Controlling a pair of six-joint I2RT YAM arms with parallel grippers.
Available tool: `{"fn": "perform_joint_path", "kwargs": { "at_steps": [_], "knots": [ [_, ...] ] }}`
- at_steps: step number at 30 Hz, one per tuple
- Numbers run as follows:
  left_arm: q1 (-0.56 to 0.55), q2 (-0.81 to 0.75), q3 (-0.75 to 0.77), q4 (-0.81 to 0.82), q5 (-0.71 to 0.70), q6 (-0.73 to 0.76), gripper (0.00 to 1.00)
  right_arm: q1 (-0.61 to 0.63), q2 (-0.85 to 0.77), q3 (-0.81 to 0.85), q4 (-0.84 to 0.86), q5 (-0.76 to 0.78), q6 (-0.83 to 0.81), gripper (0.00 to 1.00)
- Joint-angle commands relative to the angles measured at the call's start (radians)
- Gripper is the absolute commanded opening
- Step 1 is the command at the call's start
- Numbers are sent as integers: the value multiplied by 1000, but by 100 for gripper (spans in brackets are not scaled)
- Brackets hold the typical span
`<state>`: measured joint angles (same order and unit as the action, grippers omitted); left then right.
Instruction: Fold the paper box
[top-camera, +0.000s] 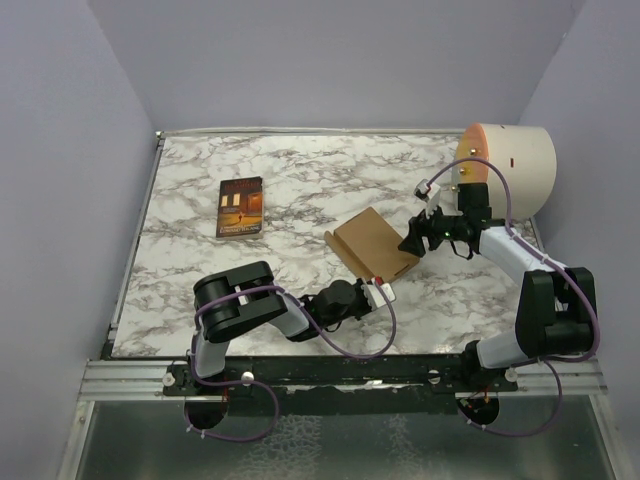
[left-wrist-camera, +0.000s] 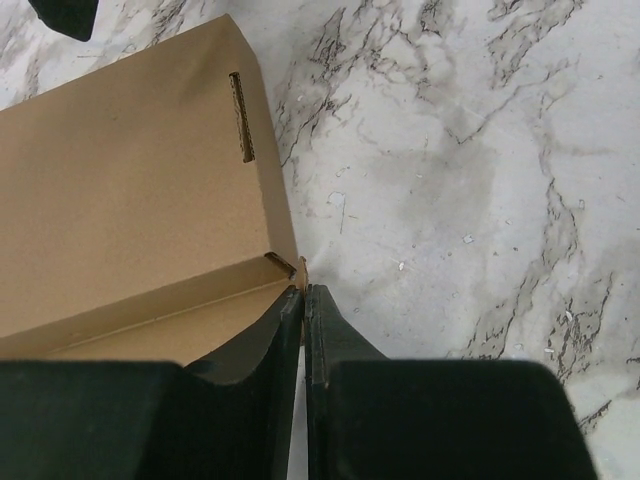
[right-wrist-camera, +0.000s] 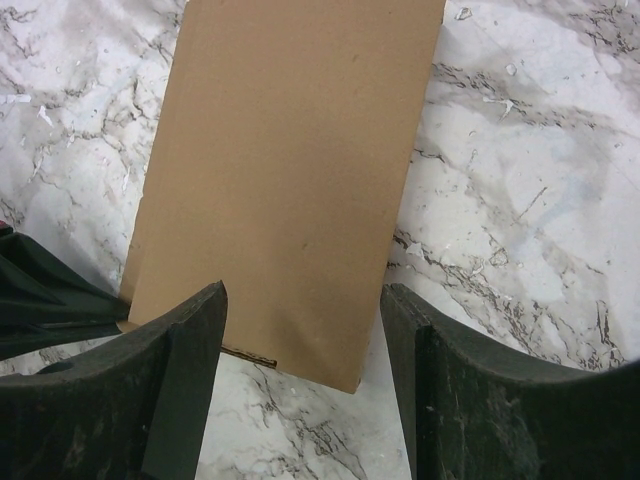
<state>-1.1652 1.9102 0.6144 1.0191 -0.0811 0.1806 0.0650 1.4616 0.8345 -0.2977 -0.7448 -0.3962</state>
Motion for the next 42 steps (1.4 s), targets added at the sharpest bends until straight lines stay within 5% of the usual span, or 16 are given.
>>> {"fn": "perform_joint_path", "kwargs": {
  "at_steps": [1, 4, 20, 42],
  "knots": [
    [-4, 14, 21, 9, -14, -21, 6, -5, 12, -5, 21, 19, 11, 64],
    [-3, 10, 14, 9, -21, -28, 0, -7, 11, -4, 23, 27, 30, 64],
    [9, -3, -28, 59, -31, -106, 0, -51, 112, 2, -8, -120, 86, 67],
    [27, -13, -85, 143, -33, -180, 0, -55, 198, 13, -8, -28, 94, 48]
  ]
}}
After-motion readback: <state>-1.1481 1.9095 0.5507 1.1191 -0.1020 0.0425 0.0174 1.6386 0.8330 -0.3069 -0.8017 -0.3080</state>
